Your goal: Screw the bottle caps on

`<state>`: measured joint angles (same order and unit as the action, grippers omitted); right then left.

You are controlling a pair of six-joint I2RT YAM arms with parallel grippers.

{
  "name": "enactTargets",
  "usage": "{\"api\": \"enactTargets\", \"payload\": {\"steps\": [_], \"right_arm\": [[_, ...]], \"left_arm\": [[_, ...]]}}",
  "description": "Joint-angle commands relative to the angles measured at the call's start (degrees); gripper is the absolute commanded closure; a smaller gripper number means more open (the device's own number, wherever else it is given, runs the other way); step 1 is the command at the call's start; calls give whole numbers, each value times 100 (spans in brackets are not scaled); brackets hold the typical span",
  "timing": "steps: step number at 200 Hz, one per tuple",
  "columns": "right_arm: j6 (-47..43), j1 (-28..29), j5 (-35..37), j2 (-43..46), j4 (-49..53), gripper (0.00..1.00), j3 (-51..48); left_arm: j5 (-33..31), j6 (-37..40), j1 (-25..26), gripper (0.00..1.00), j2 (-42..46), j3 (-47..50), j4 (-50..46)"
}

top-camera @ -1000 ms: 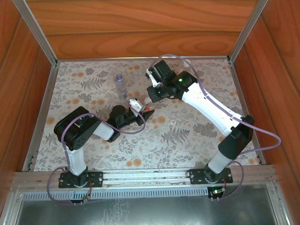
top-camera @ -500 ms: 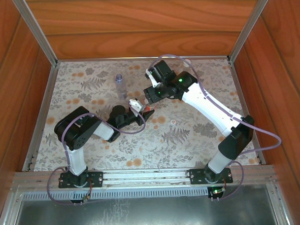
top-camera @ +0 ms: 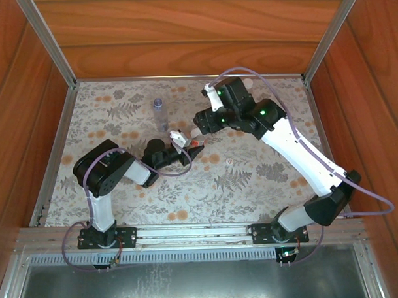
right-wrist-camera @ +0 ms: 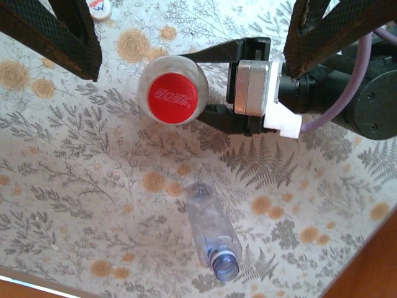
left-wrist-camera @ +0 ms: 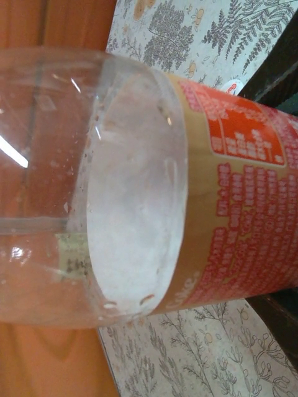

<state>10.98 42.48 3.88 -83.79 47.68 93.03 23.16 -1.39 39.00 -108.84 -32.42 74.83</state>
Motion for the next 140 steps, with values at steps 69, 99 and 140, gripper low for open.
{"api": "enactTargets", "payload": {"steps": [69, 99, 140], "right_arm": [[493, -443, -815, -65, -391, 24, -214], [484, -465, -1045, -199, -380, 25, -148], [474, -460, -1181, -346, -325, 26, -84]], "left_arm": [[292, -160, -111, 46, -265, 350, -145], [286, -189, -120, 46, -295, 368, -97], [302, -204, -125, 47, -305, 403, -37]]}}
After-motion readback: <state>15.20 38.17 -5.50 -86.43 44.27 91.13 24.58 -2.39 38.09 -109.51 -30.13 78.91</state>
